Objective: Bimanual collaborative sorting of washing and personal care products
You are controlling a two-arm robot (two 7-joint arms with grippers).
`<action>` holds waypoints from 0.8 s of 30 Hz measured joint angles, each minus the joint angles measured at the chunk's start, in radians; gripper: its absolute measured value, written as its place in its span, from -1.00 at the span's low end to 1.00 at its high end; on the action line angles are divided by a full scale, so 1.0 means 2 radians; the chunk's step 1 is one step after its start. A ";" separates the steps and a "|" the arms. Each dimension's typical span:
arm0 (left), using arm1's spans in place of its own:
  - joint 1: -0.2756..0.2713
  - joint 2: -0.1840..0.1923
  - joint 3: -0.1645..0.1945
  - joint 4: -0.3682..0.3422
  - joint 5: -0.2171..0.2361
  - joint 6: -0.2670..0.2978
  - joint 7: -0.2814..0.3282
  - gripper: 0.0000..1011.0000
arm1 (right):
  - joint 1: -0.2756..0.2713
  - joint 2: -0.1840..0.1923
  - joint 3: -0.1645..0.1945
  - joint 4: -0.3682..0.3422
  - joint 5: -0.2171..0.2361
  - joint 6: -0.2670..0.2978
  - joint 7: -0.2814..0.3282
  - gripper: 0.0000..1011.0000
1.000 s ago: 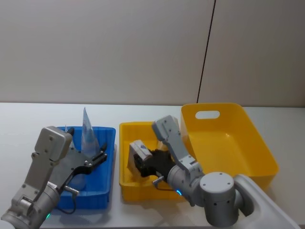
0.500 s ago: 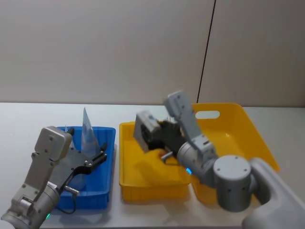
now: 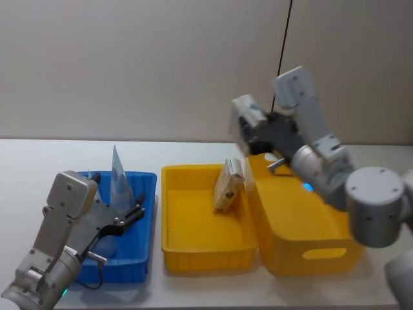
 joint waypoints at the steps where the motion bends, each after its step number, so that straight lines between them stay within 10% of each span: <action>1: 0.000 0.000 0.000 0.000 0.000 0.000 0.000 0.98 | 0.000 0.008 0.005 -0.007 -0.003 0.007 0.000 -0.32; 14: 0.000 0.000 0.000 0.000 0.000 0.000 0.000 0.98 | -0.012 0.068 0.037 -0.039 -0.017 0.077 0.012 -0.33; 24: 0.000 0.000 0.000 0.000 0.000 0.000 0.000 0.98 | -0.015 0.077 0.050 -0.028 -0.017 0.099 0.019 -0.33</action>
